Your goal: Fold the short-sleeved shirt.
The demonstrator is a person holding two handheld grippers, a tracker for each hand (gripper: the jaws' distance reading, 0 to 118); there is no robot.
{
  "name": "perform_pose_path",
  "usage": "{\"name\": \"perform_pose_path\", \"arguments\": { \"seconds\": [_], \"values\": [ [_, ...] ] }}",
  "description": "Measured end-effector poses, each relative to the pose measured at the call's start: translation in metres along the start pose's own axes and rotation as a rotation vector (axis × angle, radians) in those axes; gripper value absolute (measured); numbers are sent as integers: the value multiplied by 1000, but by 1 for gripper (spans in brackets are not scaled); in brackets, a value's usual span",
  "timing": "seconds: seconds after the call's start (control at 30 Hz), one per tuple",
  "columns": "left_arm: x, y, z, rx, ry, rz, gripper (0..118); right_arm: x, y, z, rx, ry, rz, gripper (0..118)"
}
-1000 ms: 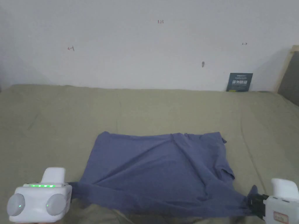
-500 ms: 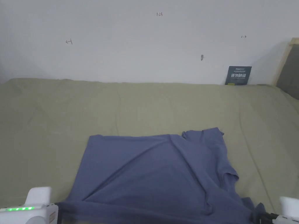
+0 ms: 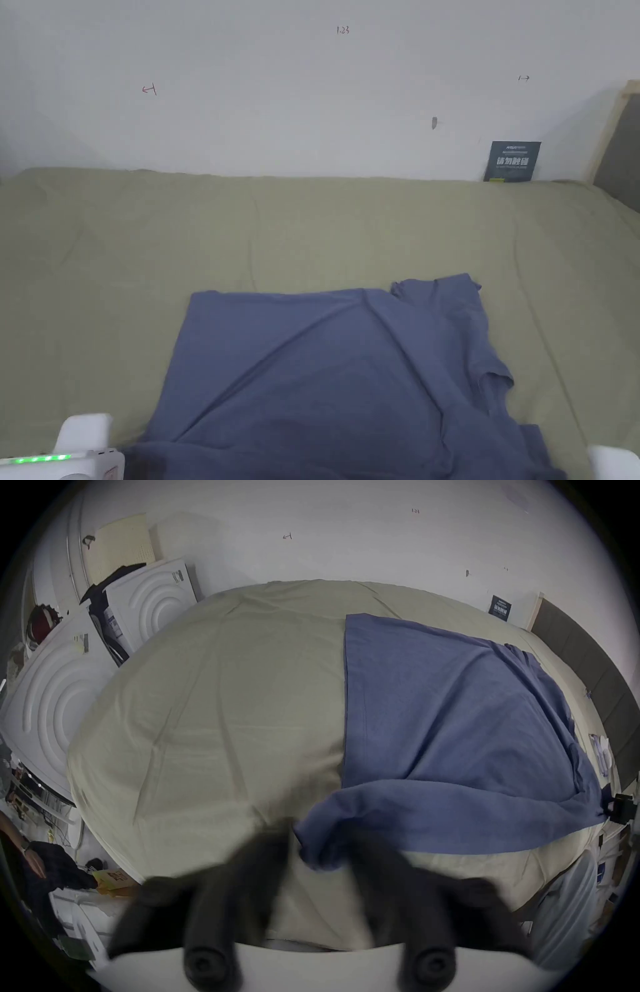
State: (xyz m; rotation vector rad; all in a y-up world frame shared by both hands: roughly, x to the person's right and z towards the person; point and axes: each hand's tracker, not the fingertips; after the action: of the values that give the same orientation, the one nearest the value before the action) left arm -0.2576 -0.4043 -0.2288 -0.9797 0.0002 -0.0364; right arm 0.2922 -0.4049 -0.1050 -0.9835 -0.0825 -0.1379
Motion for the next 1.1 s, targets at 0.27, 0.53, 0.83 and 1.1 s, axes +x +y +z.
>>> {"name": "perform_pose_path", "arguments": {
  "seconds": [0.27, 0.53, 0.83, 1.1],
  "values": [
    [-13, -9, 41, 16, 39, -16, 118, 13, 14, 27, 51, -55, -31, 118],
    [-18, 22, 75, 97, -78, 44, 15, -32, 43, 60, 185, 35, 37, 15],
    [14, 58, 58, 125, -128, -1, 11, -64, 71, 34, 186, 38, 67, 1],
    [19, 122, 5, 107, -168, 19, 11, -63, 99, 13, 174, 38, 72, 1]
  ]
}}
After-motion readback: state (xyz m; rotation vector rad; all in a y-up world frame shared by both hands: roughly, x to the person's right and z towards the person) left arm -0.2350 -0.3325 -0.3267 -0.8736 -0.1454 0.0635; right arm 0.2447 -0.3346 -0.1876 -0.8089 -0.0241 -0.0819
